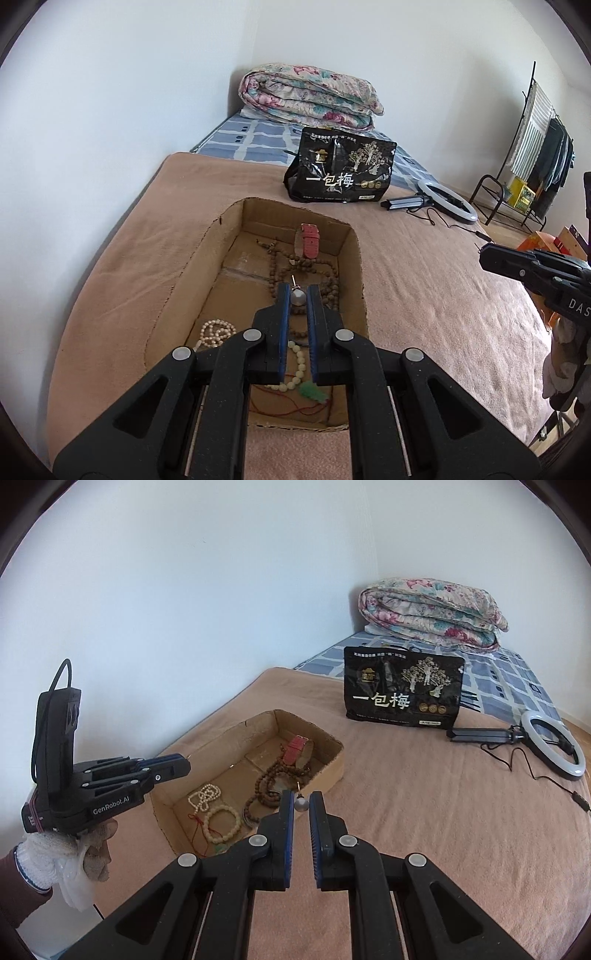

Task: Organize jewelry
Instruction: 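Carry a pearl in each tool over the box, then open left tool to drop its pearl while right tool drops its pearl into box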

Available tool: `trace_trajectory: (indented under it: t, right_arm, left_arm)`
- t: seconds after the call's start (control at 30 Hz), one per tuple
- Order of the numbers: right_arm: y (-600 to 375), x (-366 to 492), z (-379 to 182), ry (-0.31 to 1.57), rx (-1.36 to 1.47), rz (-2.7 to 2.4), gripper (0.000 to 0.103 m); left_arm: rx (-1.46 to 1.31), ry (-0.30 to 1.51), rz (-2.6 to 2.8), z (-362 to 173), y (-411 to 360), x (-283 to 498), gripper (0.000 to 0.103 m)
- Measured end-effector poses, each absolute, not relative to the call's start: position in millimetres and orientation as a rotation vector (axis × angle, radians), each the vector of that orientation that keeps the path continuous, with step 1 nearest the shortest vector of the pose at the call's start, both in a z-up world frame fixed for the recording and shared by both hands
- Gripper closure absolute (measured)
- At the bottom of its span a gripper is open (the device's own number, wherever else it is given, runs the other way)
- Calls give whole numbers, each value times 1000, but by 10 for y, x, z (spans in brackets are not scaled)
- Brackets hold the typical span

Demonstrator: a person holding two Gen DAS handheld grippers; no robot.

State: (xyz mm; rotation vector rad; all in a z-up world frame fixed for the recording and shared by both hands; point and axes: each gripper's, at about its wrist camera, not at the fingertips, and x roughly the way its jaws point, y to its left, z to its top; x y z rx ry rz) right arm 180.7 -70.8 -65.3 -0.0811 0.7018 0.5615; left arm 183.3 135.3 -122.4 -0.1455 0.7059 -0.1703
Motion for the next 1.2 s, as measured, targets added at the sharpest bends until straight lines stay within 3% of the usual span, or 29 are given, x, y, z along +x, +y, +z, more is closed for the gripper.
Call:
trace_trajectory:
  t: [1.07, 1.13, 1.2]
  right_arm:
    - [205, 2342, -935, 818, -138, 621, 96]
    - [200, 2350, -933, 816, -131, 618, 91]
    - [181, 2354, -919, 806, -120, 608, 71]
  left_arm:
    - [-164, 755, -128, -1402, 1664, 1874, 96]
    - [-163, 756, -129, -1396, 1661, 1880, 96]
    - [-162, 753, -131, -1390, 1645, 1879, 96]
